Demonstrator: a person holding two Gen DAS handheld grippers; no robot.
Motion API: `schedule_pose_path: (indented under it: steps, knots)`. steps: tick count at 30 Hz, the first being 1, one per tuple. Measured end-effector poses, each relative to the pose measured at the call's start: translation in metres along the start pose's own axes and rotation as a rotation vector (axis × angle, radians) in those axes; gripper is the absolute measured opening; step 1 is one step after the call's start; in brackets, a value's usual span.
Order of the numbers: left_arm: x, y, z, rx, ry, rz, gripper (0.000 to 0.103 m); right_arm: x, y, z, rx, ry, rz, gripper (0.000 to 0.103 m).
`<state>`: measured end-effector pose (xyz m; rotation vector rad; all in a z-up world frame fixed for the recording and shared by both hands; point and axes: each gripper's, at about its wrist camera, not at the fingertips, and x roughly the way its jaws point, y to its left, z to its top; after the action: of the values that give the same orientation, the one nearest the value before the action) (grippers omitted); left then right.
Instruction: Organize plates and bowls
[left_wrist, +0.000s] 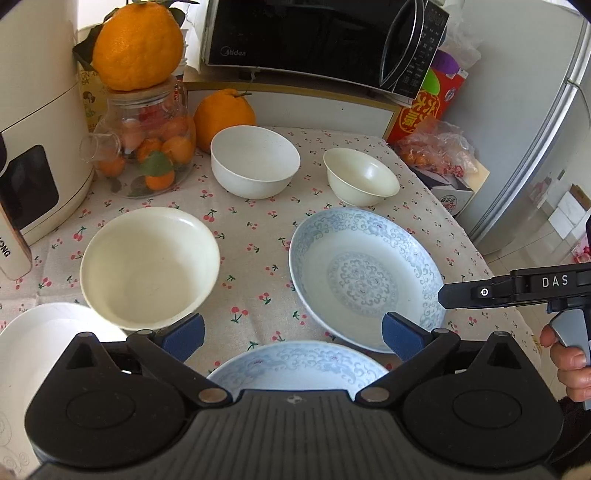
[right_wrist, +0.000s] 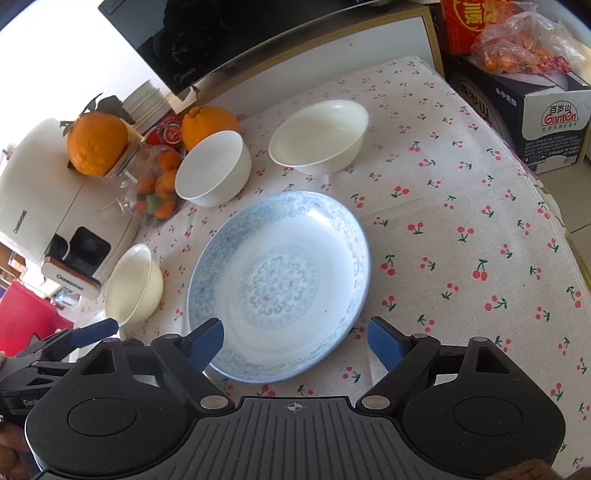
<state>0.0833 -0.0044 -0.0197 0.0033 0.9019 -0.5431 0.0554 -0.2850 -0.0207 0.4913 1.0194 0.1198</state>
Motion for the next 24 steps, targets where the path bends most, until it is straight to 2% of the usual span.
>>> schedule_pose_path:
  steps: [14,24]
  knots:
    - [-0.037,0.014,-0.047,-0.018,0.012,0.004,0.103,0.005,0.041,-0.037,-0.178,0.035,0.014,0.088]
    - [-0.034,0.019,-0.073,-0.098,0.081,-0.032,0.102,0.013,0.059,-0.059,-0.26,0.06,0.029,0.089]
